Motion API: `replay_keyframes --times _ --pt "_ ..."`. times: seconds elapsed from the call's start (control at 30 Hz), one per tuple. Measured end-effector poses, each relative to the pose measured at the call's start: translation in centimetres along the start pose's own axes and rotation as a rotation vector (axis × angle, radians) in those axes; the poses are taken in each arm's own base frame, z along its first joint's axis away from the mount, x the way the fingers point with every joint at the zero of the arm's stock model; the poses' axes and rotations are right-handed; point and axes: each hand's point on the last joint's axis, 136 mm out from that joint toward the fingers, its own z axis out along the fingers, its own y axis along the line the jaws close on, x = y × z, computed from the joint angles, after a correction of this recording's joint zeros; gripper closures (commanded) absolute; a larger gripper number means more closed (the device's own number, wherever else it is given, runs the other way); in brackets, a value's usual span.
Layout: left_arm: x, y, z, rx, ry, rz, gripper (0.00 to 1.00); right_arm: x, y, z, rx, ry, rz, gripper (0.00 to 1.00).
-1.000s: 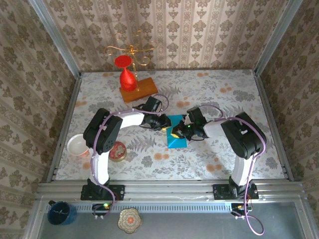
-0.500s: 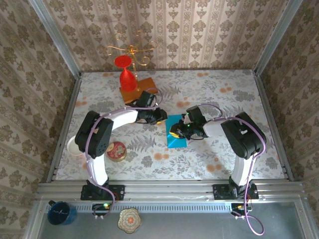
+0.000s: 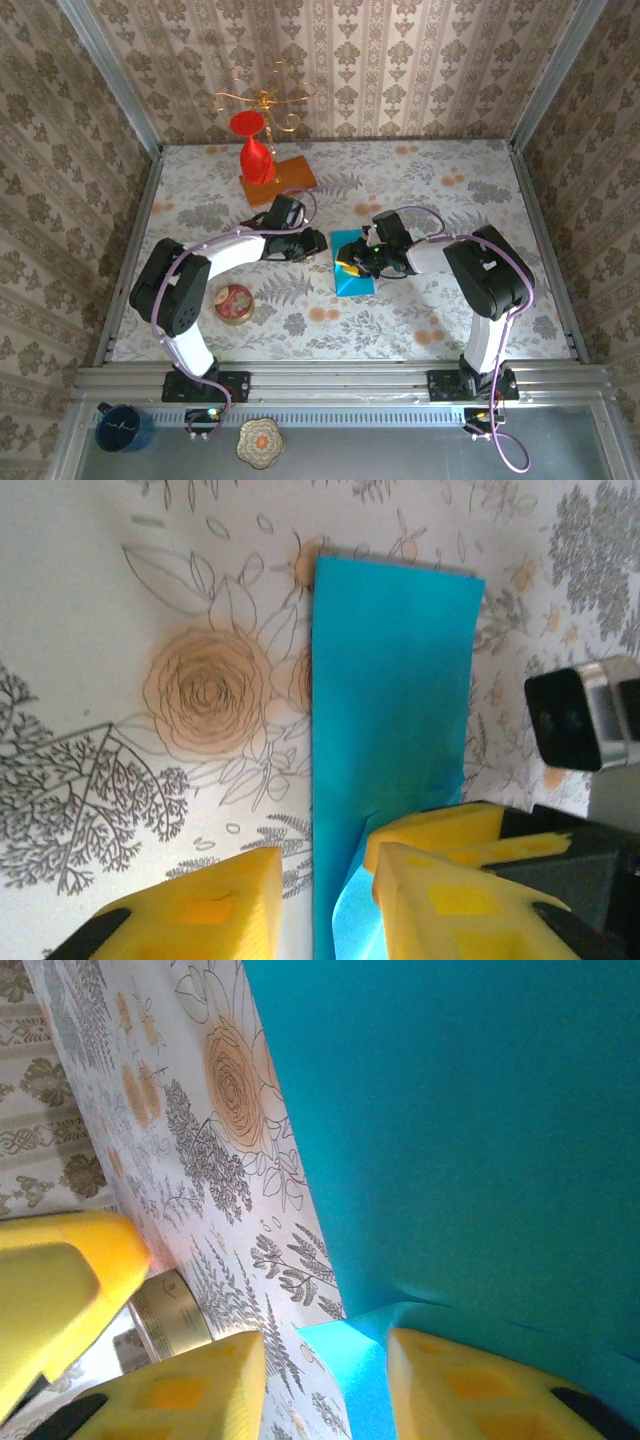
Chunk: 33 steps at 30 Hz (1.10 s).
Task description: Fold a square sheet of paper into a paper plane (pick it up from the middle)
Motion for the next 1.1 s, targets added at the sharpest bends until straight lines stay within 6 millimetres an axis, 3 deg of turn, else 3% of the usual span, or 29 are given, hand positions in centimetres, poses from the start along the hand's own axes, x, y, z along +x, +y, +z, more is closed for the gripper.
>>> replay_keyframes --times 0.4,0.67,1.1 --pt "3.5 -2.0 1.1 0.047 0.091 0.044 0.94 0.2 -1.6 0.0 0.063 -0.004 0.008 0.93" --pt "5.6 -0.4 3.6 0.007 0.181 0.031 1.00 0.2 -1.7 0.1 0.066 -0.002 0.011 0.98" --pt "4.6 -0.6 4.5 -0.011 0.168 0.035 1.00 0.2 -1.7 0.1 0.066 -0.003 0.011 0.99"
